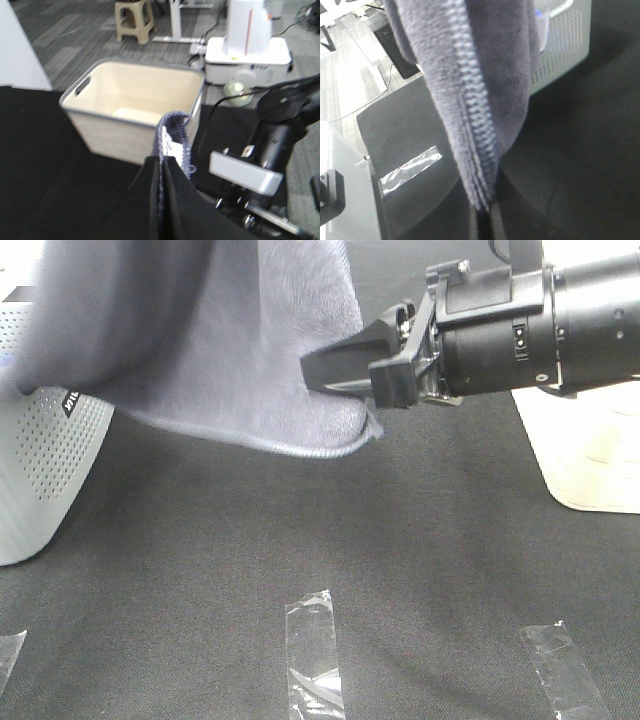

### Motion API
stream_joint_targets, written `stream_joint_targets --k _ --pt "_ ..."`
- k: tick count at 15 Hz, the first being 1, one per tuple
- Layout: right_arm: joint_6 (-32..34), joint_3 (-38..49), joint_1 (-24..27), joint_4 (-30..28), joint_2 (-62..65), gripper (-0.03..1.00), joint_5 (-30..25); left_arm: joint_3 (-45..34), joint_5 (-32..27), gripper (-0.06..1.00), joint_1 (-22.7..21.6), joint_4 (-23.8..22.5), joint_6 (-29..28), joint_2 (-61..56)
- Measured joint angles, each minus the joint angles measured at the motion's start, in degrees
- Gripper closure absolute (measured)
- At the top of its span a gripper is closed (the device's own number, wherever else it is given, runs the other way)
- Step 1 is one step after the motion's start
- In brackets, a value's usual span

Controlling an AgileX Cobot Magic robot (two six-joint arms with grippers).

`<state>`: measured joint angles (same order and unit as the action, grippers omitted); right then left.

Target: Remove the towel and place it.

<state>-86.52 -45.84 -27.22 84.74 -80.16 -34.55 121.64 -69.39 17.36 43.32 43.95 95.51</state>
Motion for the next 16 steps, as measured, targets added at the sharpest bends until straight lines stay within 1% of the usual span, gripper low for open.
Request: stream_joint_targets --k 1,2,3,4,5,6,7,8,9,10,11,14,16 --pt "5.0 -0.8 0.0 -3.0 0.0 0.97 1.0 0.0 0.6 0.94 0.0 -5.7 -4.5 0.1" --pt "12.2 -1.9 0.0 -7.2 0.0 0.97 1.9 0.0 0.9 0.94 0.0 -11.4 -9.0 0.5" --pt "20.1 -3.4 0.0 -13.2 0.0 0.97 2.2 0.0 0.9 0.94 0.0 -16.2 -13.6 1.2" --pt "30.5 -5.7 0.0 -22.1 0.0 0.97 2.0 0.0 0.9 0.94 0.0 -20.5 -18.2 2.3" --pt "40.7 -8.6 0.0 -32.7 0.0 0.97 1.4 0.0 0.7 0.94 0.0 -24.2 -22.6 4.0" --pt "52.2 -11.6 0.0 -43.0 0.0 0.97 -0.2 0.0 0.8 0.94 0.0 -27.0 -25.7 5.6" --pt "61.8 -14.8 0.0 -53.5 -0.1 0.97 -2.2 0.0 1.7 0.94 0.0 -28.2 -27.6 7.3" --pt "70.3 -18.4 0.0 -64.3 -0.2 0.97 -4.8 0.0 3.3 0.94 0.0 -28.2 -28.4 8.9" --pt "77.6 -21.7 0.0 -72.4 -0.9 0.97 -7.0 0.0 5.7 0.94 0.2 -28.1 -28.5 10.4" --pt "84.7 -29.2 0.0 -83.8 -3.7 0.97 -10.8 0.0 14.9 0.94 0.5 -26.7 -28.6 13.1" --pt "84.7 -29.2 0.0 -83.8 -3.7 0.97 -10.8 0.0 14.9 0.94 0.5 -26.7 -28.6 13.1" --pt "86.9 -43.3 0.0 -92.6 -10.9 0.97 -13.7 -0.3 33.9 0.94 0.5 -25.8 -28.6 15.6" --pt "87.4 -56.0 0.0 -98.3 -16.7 0.97 -15.3 -0.3 46.9 0.94 0.5 -25.7 -28.6 15.9"
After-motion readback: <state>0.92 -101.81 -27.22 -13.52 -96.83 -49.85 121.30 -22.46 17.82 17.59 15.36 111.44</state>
